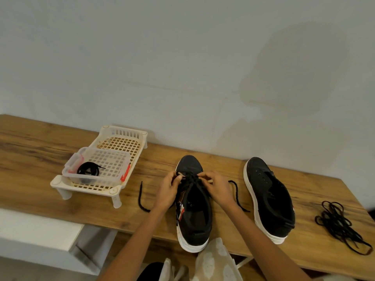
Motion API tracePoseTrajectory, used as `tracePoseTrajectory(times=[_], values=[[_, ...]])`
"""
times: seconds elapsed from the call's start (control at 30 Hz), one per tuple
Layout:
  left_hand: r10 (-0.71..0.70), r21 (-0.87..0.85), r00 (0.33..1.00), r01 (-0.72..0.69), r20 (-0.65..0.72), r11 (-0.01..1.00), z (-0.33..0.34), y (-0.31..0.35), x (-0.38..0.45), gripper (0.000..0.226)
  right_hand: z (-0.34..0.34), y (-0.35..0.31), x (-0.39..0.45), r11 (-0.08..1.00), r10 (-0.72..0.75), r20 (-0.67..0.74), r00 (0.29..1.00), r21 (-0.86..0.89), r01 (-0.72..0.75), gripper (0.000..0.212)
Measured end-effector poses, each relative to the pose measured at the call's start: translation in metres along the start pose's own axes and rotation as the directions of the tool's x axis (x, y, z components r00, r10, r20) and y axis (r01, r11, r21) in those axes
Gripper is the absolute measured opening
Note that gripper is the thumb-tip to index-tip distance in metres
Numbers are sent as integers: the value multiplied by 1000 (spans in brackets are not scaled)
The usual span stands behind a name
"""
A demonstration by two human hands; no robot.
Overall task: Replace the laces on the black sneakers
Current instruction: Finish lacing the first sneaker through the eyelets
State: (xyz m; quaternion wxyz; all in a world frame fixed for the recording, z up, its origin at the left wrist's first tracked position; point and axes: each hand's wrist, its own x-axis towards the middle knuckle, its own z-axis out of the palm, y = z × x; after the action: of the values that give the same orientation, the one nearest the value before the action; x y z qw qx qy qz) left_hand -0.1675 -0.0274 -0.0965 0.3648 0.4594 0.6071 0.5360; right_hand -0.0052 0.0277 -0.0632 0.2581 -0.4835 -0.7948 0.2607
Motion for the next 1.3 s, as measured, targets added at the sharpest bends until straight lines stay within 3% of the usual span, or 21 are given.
tracePoseTrajectory(times=[0.1, 0.17, 0.3, 0.4, 0.5, 0.7, 0.8, 0.9, 1.0, 1.17, 1.3], values=[[1, -50, 1000, -3, -27, 999, 2, 3, -3, 8, 0, -1, 2, 998, 24, -30, 999, -56, -26, 16], [-21, -69, 999, 17, -46, 997, 2, 3, -4, 19, -1, 0, 1, 995, 56, -54, 997, -81, -61, 15], [-67, -63, 995, 62, -71, 996, 3, 5, -4, 27, 3, 4, -6, 996, 89, -48, 995, 2, -89, 11], [-62, -60, 995, 58, -74, 997, 3, 6, -3, 27, 2, 5, -9, 994, 69, -28, 997, 86, -66, 21], [-79, -63, 996, 76, -47, 995, 3, 8, -4, 28, -3, 0, -5, 998, 46, 30, 998, 48, -47, 20], [-74, -33, 997, 72, -37, 997, 3, 10, -6, 28, 0, -6, -5, 989, 146, -44, 988, -26, -147, 18], [-37, 13, 999, 38, -30, 999, 5, 7, -8, 20, 1, -5, -8, 991, 132, -46, 990, -19, -133, 16], [92, 139, 996, -91, 3, 986, 6, 2, -8, 15, 0, -4, -6, 992, 122, -33, 992, 32, -121, 14], [160, 163, 987, -157, -3, 974, 9, 1, -7, 17, -5, -3, -6, 992, 71, 2, 997, 108, -71, 25], [154, 205, 988, -146, -23, 968, 14, 5, 0, 9, -7, 0, -4, 997, 32, 8, 999, 68, -32, 16], [78, 110, 997, -77, -4, 991, 10, 0, -4, 18, 3, 2, -5, 990, 75, -39, 996, 119, -70, 9]])
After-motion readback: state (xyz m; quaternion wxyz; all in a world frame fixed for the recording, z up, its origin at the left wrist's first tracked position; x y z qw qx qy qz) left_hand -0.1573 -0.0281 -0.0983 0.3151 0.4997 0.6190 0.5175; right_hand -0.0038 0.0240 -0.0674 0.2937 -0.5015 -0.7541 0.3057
